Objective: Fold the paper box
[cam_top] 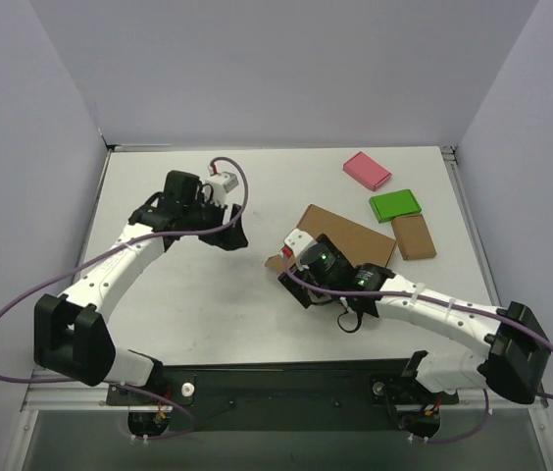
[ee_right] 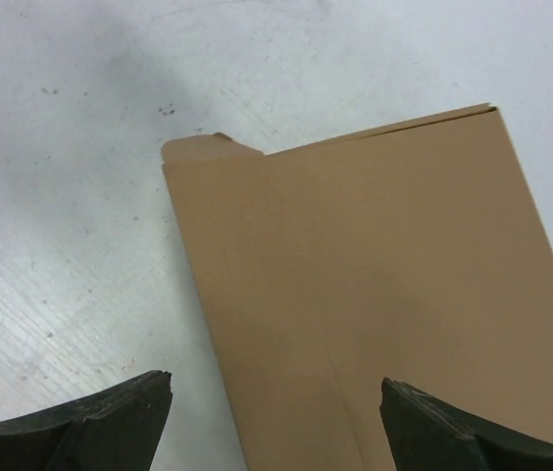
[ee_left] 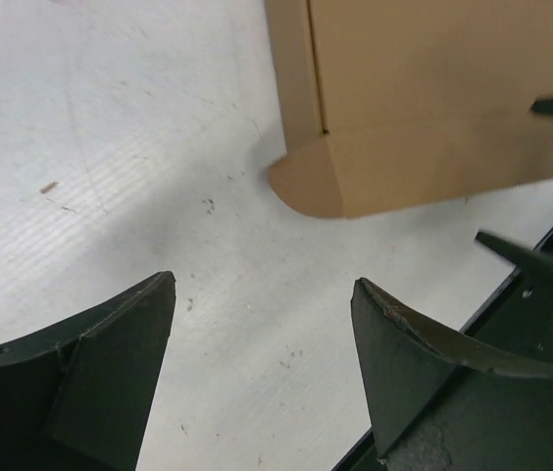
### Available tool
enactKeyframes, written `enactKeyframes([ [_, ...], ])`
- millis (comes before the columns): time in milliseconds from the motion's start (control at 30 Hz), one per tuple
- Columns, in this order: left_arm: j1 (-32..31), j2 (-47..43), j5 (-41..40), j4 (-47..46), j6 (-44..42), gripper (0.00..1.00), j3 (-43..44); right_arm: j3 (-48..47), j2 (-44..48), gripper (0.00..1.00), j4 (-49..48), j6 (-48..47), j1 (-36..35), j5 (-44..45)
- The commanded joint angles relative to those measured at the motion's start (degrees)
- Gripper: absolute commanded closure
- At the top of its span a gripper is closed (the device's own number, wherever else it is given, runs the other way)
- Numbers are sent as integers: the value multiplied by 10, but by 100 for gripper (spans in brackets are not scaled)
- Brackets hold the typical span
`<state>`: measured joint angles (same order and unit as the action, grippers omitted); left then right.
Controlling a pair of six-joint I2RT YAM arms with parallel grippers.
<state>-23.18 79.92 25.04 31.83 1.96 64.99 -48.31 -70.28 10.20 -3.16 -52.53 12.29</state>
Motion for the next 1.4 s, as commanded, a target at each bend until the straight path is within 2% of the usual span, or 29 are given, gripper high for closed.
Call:
enactKeyframes([
  [0,50,33,68,-55,56,18,79,16,-64,9,-49,-17,-29,83],
  [200,83,88,98,-113,82,18,122,-8,-165,10,-69,-48,-44,139],
  [333,101,98,105,-136,82,18,102,-49,-250,16,-54,-58,-47,249],
  [367,105,96,108,-145,85,18,91,-60,-279,23,-54,-62,-48,264],
  [433,118,93,116,-158,97,18,72,-66,-302,29,-58,-71,-53,292],
  [467,123,92,120,-158,99,18,69,-68,-310,39,-60,-73,-55,313],
  [533,133,86,125,-163,107,18,62,-70,-325,51,-65,-77,-60,325],
  [567,137,85,128,-168,109,18,59,-70,-327,64,-64,-77,-60,327],
  [733,143,84,138,-168,120,18,56,-74,-304,100,-26,-64,-70,279],
  [1167,176,77,166,-190,158,18,43,-107,-123,100,106,-4,-95,142],
  [1367,176,55,185,-199,142,18,30,-141,-80,100,157,17,-95,65],
])
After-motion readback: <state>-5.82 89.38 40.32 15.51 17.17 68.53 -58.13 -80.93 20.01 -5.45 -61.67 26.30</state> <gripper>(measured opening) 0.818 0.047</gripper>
